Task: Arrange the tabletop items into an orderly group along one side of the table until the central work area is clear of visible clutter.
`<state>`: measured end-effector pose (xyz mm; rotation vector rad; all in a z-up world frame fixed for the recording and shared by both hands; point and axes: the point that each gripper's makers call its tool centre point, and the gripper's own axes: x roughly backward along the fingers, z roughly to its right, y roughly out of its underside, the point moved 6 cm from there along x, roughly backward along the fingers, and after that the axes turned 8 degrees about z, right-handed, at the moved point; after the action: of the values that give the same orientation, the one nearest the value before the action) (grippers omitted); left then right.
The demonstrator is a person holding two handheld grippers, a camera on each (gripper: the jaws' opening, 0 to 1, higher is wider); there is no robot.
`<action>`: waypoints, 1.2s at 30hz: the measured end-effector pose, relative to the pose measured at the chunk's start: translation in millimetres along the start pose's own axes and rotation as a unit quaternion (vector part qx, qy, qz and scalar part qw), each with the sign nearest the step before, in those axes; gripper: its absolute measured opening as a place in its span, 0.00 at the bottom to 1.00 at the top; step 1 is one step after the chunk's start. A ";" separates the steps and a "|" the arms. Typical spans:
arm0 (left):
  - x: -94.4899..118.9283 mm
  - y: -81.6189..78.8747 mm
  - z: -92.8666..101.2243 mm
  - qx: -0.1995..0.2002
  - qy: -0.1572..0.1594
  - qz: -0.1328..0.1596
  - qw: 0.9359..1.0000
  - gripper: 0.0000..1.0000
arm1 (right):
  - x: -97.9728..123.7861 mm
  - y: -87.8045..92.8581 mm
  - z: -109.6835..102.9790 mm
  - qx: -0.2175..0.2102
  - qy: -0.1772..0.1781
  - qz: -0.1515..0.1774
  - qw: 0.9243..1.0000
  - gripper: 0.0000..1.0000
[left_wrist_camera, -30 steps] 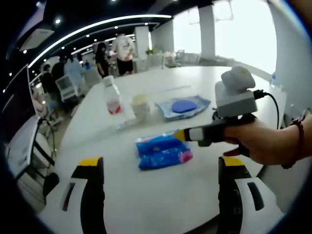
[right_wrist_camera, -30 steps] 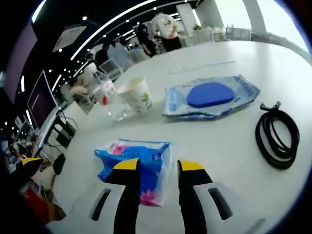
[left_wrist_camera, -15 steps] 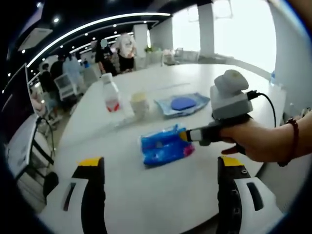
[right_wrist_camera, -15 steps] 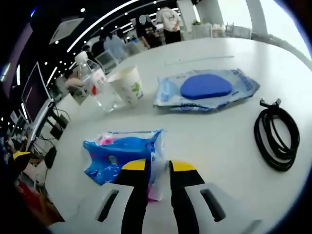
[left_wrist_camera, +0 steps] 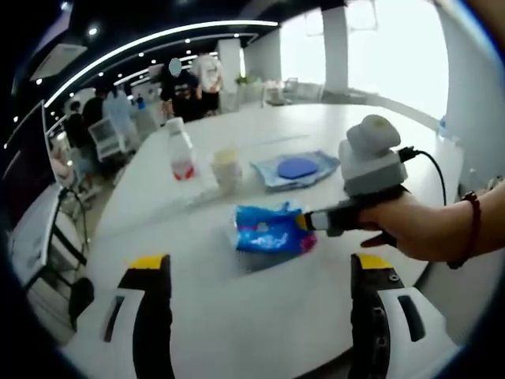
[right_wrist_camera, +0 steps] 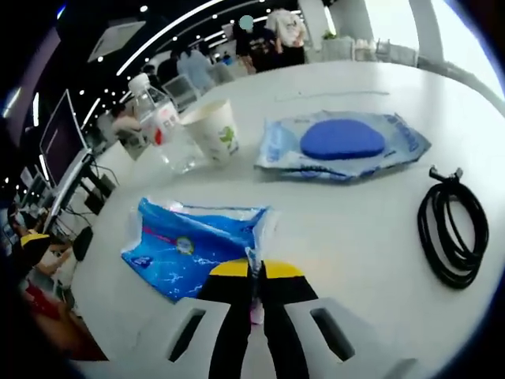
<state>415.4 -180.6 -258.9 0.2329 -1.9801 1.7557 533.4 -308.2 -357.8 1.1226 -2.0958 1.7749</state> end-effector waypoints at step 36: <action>-2.6 1.6 7.8 -0.021 0.014 -0.013 1.000 0.90 | 37.1 -49.9 26.0 -0.025 -0.040 0.032 0.998 0.01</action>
<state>415.1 -188.3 -262.0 0.2178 -1.9842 1.6897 547.5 -347.9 -305.2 1.1445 -2.2336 1.7228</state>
